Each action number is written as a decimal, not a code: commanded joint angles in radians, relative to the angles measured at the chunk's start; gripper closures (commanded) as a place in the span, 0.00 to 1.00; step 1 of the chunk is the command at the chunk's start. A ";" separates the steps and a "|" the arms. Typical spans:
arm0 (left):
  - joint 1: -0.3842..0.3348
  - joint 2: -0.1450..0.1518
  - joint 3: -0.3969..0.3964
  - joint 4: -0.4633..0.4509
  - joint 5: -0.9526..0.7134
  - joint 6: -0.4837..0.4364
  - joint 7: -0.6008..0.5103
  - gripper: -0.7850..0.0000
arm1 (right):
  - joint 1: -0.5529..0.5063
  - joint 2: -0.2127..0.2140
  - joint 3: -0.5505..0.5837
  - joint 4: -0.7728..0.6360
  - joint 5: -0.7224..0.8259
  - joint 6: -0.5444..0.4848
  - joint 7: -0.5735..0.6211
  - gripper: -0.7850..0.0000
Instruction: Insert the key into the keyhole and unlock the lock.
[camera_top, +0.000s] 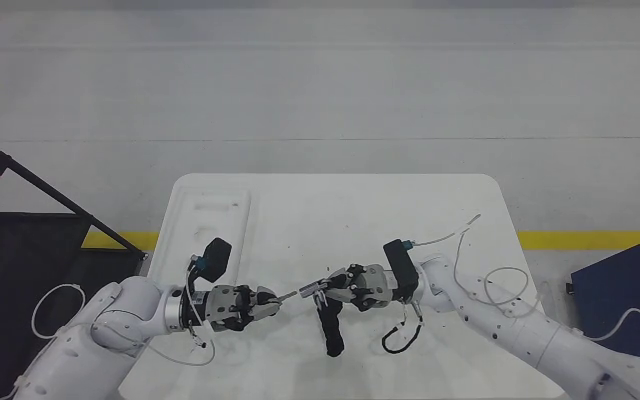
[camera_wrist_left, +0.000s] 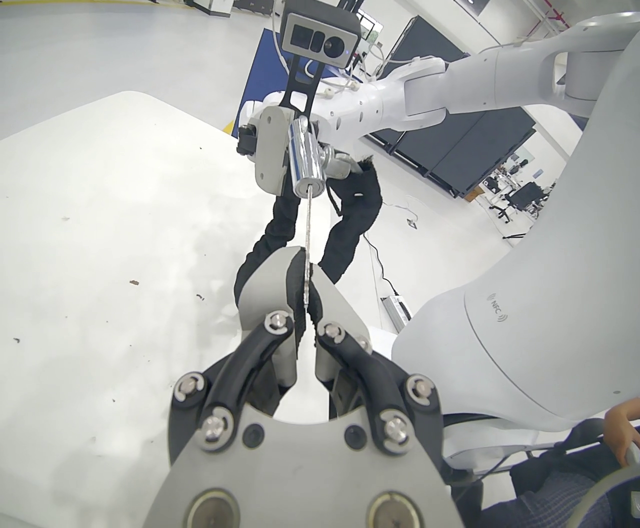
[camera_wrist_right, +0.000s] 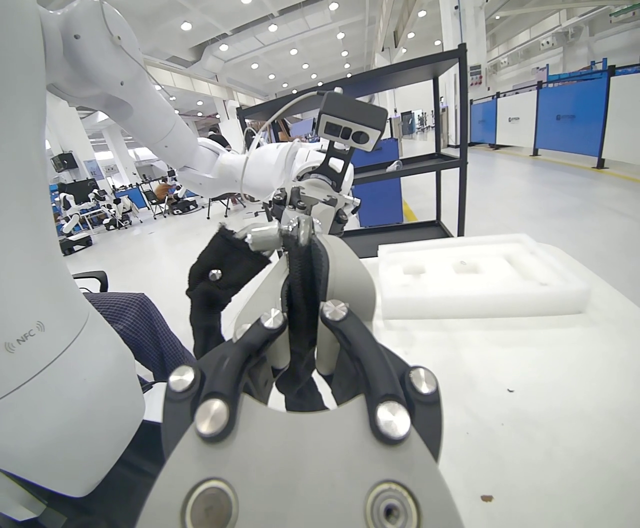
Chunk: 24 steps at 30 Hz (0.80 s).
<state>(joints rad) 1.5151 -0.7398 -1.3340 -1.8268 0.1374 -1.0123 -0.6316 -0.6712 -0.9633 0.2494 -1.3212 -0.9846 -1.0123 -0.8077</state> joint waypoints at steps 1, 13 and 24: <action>0.001 0.004 -0.001 -0.002 0.011 0.000 0.003 1.00 | 0.003 0.003 -0.003 -0.002 -0.003 0.000 0.000 1.00; -0.001 0.025 0.014 -0.016 0.079 0.000 0.020 1.00 | 0.018 0.017 -0.020 -0.016 0.010 0.000 0.021 1.00; -0.015 0.041 0.036 -0.019 0.120 0.000 0.060 1.00 | 0.020 0.018 -0.019 -0.012 0.018 0.000 0.029 1.00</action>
<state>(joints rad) 1.5009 -0.6999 -1.3000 -1.8442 0.2537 -1.0123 -0.5764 -0.6510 -0.9456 0.2303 -1.3327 -0.9667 -1.0123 -0.7787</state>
